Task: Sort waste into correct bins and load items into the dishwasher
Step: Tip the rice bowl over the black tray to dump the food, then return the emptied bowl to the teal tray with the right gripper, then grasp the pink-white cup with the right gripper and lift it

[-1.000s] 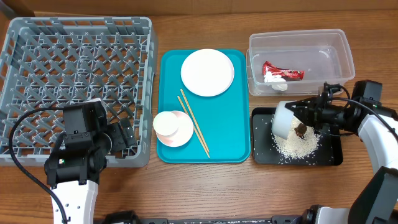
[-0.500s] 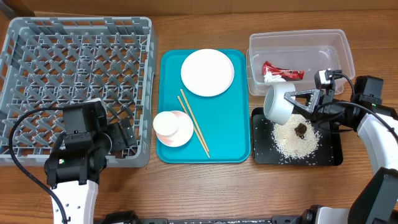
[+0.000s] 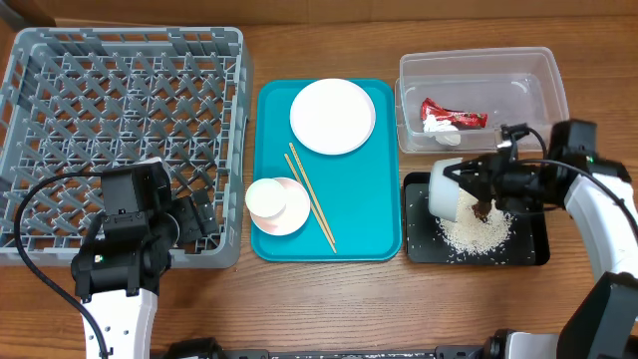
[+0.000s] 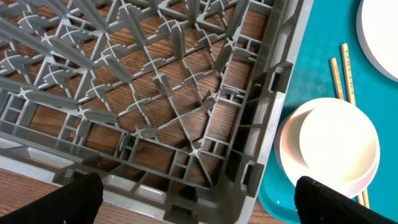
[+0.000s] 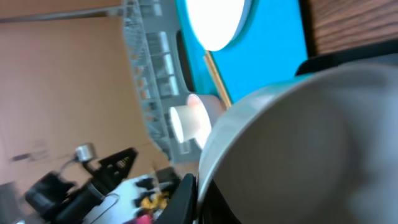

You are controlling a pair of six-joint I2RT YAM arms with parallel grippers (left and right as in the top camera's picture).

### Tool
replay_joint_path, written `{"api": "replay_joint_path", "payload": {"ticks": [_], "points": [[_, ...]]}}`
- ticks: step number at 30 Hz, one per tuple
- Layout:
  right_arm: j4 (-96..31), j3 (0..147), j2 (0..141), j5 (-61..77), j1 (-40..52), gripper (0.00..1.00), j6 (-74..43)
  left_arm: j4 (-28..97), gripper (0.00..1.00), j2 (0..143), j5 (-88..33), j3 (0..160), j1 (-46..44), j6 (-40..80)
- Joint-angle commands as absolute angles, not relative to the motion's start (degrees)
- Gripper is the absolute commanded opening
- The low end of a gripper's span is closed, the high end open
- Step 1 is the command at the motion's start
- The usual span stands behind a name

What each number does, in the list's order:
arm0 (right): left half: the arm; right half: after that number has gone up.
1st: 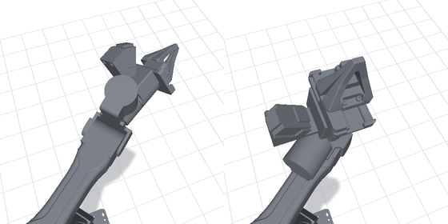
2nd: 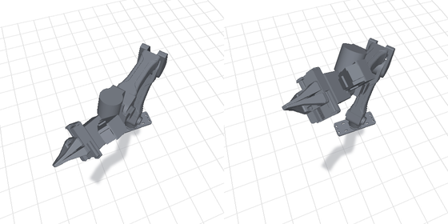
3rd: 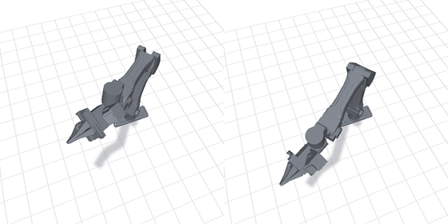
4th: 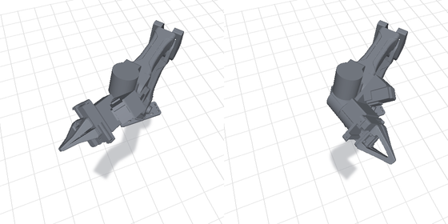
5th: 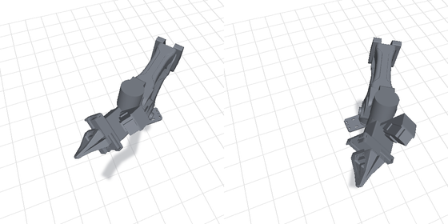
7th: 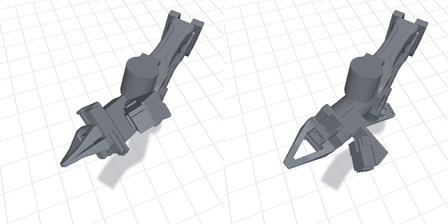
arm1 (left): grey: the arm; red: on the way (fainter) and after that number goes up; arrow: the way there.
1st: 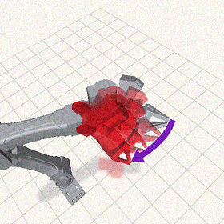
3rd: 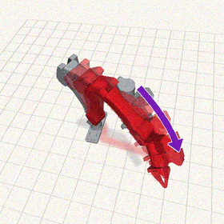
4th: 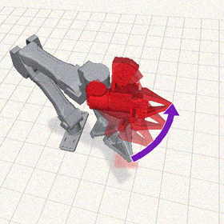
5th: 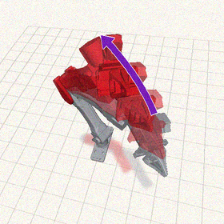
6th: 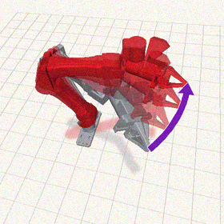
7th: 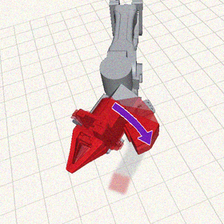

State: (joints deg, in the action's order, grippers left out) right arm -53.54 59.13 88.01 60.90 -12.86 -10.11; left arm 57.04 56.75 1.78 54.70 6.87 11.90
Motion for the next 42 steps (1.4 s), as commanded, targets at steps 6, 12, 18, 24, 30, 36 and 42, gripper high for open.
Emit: {"api": "replay_joint_path", "payload": {"ticks": [6, 12, 18, 24, 30, 36, 42], "points": [[-66.3, 79.8, 86.5, 35.0, -0.9, 0.04, -5.5, 56.7, 1.0, 56.6, 1.9, 56.0, 7.2, 12.0], [-60.5, 83.5, 86.7, 20.9, 11.6, 0.04, -5.7, 56.6, 1.0, 56.6, 1.9, 56.0, 7.2, 12.0], [-48.2, 83.3, 89.2, 7.8, 23.5, 0.04, -3.9, 56.7, 1.0, 56.6, 1.9, 56.0, 7.2, 12.0], [-42.6, 83.3, 94.3, 7.1, 31.0, 0.04, -1.0, 56.8, 0.99, 56.6, 1.9, 56.0, 7.2, 12.0], [-43.1, 83.3, 101.8, 7.1, 35.0, 0.04, -1.8, 56.7, 1.0, 56.6, 1.9, 56.0, 7.2, 12.0], [-42.2, 83.2, 107.9, 7.8, 35.3, 0.05, -4.7, 56.7, 1.0, 56.6, 1.9, 56.0, 7.2, 12.0], [-41.5, 83.2, 111.3, 11.3, 35.3, 0.09, -4.7, 56.7, 1.0, 56.6, 1.9, 56.0, 7.2, 12.0]]}}
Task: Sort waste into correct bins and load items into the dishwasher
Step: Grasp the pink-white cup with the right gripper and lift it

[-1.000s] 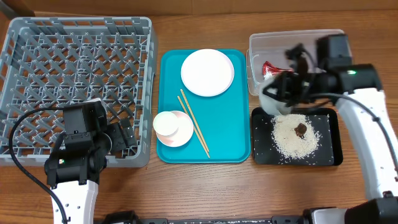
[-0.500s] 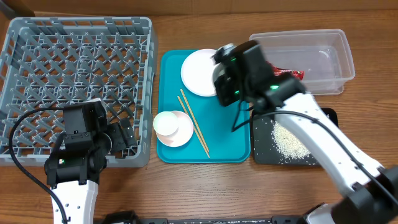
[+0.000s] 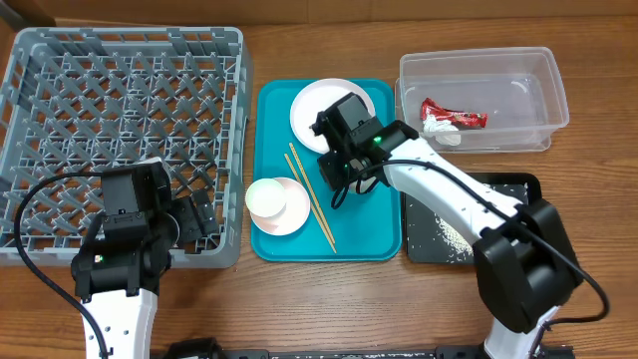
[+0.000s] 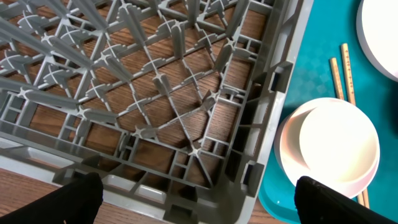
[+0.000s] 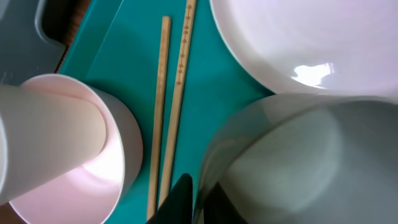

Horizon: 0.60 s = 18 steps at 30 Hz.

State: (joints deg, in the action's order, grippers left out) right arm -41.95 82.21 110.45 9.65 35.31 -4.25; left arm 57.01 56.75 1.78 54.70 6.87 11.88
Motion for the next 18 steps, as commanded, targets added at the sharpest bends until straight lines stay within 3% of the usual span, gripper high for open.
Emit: {"api": "replay_joint_path", "payload": {"ticks": [1, 8, 18], "points": [[-41.5, 83.2, 111.7, 11.3, 35.3, 0.09, -4.7, 56.7, 1.0, 56.6, 1.9, 56.0, 7.2, 12.0], [-41.9, 83.2, 112.3, 16.6, 35.3, 0.1, -4.7, 56.7, 1.0, 56.6, 1.9, 56.0, 7.2, 12.0], [-50.0, 89.9, 108.4, 17.7, 35.3, 0.24, -6.2, 56.7, 1.0, 56.6, 1.9, 56.0, 7.2, 12.0]]}}
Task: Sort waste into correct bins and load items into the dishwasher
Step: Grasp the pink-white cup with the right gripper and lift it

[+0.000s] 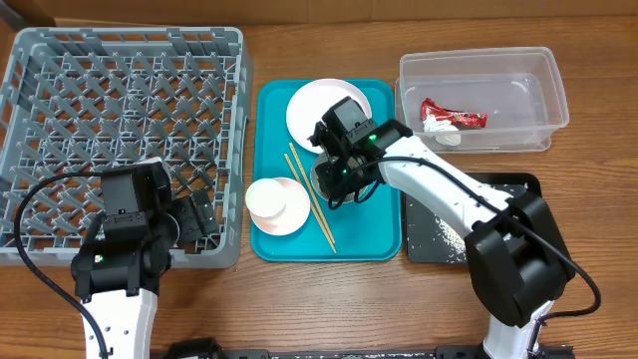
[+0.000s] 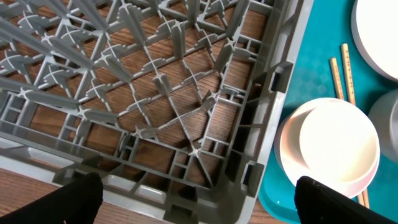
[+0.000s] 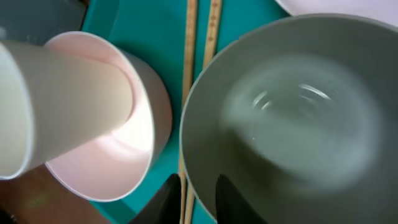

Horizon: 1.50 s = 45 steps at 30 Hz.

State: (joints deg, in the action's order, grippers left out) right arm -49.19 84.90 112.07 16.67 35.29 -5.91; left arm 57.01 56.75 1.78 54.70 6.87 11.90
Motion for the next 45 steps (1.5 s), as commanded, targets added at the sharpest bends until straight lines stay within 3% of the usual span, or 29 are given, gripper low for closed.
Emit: {"api": "replay_joint_path", "payload": {"ticks": [1, 9, 12, 26, 31, 38, 45], "points": [[-51.0, 91.1, 108.0, 17.7, 35.3, 0.25, -6.2, 56.7, 1.0, 56.6, 1.9, 56.0, 7.2, 12.0], [-53.1, 94.4, 107.5, 20.6, 37.5, 0.26, -8.9, 56.7, 0.99, 56.6, 1.9, 56.0, 7.2, 12.0], [-50.7, 93.3, 107.5, 20.1, 39.6, 0.38, -9.1, 56.7, 1.0, 56.6, 1.9, 56.0, 7.2, 12.0], [-45.9, 91.0, 112.2, 4.7, 47.5, 0.37, -22.9, 56.7, 1.0, 56.6, 1.8, 56.0, 7.2, 12.0], [-45.9, 91.0, 116.2, 4.5, 47.6, 0.31, -25.1, 56.8, 1.0, 56.6, 1.8, 56.0, 7.1, 12.0], [-46.8, 91.5, 117.4, 4.6, 47.3, 0.06, -25.5, 56.7, 1.0, 56.6, 1.9, 56.0, 7.1, 12.0], [-51.6, 96.2, 111.9, 4.5, 42.4, 0.04, -25.3, 56.5, 1.0, 56.6, 0.1, 56.0, 7.1, 12.0]]}}
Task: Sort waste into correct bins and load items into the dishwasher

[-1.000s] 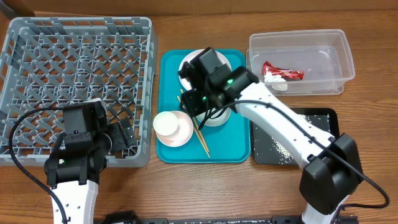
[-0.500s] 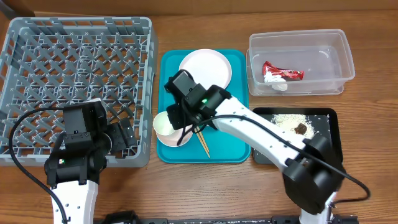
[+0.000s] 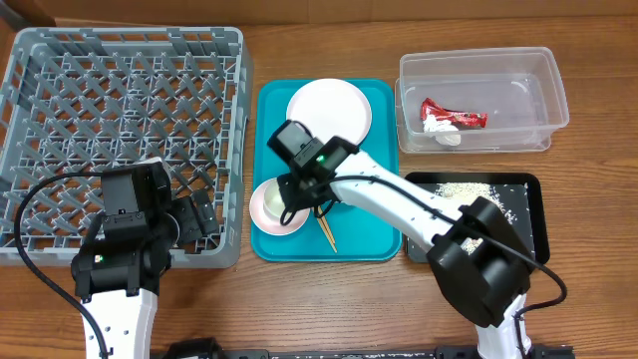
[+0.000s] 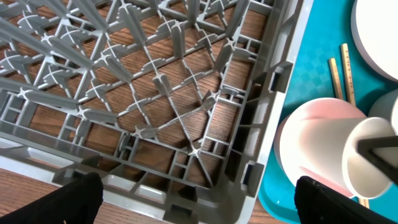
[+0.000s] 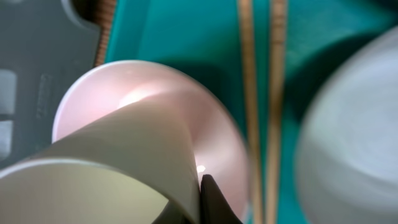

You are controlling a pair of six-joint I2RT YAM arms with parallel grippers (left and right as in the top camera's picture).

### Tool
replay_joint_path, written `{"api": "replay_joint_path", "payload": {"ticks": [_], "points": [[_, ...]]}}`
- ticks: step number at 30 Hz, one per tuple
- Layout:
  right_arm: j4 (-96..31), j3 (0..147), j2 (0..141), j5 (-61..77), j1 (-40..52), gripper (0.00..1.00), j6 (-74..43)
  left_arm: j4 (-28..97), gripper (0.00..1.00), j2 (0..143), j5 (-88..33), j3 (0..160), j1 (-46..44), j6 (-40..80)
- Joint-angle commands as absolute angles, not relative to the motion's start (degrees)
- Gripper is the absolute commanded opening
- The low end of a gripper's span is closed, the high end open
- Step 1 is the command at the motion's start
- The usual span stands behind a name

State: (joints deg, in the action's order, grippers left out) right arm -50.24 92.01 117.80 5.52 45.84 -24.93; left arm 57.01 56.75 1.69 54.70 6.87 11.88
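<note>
A white cup [image 5: 118, 168] lies tilted in the pink bowl [image 5: 205, 118] at the front left of the teal tray [image 3: 364, 234]. My right gripper [image 5: 194, 202] is shut on the cup's rim, with one dark finger [image 5: 209, 199] outside the wall. The grey bowl [image 5: 348, 143] sits on the tray to the right of the two chopsticks [image 5: 261, 93]. A white plate [image 3: 329, 108] lies at the tray's back. My left gripper [image 4: 202, 202] hangs open over the front right corner of the grey dishwasher rack [image 3: 120, 100].
A clear bin [image 3: 528, 75] at the back right holds a red wrapper [image 3: 454, 117]. Next to the teal tray, a black tray [image 3: 518, 214] carries scattered rice [image 3: 461, 186]. My right arm [image 3: 399, 204] stretches across both trays.
My right gripper has let go of the grey bowl, which now sits on the tray right of the chopsticks. It has moved left and shut on the white cup, now tilted in the pink bowl.
My right gripper first held the grey bowl tipped over the black tray, with rice under it. Then it held the bowl over the teal tray below the plate, then lower by the chopsticks. Now the bowl is released and the cup gripped. The left arm stayed still.
</note>
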Motion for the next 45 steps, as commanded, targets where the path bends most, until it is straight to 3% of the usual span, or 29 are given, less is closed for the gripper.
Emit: {"api": "replay_joint_path", "payload": {"ticks": [1, 9, 15, 23, 33, 45], "points": [[-53.1, 97.2, 110.7, 4.5, 41.1, 0.04, -25.3, 56.2, 1.0, 56.6, -0.6, 56.0, 7.1, 12.0], [-62.1, 102.2, 101.2, 11.7, 27.7, 0.04, -24.5, 50.2, 1.0, 57.1, -19.2, 56.0, 7.0, 10.0], [-64.8, 102.0, 100.6, 35.4, 17.9, 0.04, -18.7, 40.7, 1.0, 60.1, -39.7, 56.0, 6.5, 8.8], [-66.5, 102.0, 101.1, 56.5, 16.4, 0.04, -13.0, 22.7, 1.0, 65.7, -62.1, 56.0, 2.5, 8.8], [-65.8, 102.0, 101.1, 69.8, 16.5, 0.04, -13.0, 6.5, 1.0, 69.1, -74.3, 56.0, -2.5, 9.3], [-65.9, 102.0, 101.1, 72.8, 20.1, 0.04, -13.0, -2.5, 1.0, 69.1, -74.9, 56.0, -3.1, 12.0]]}}
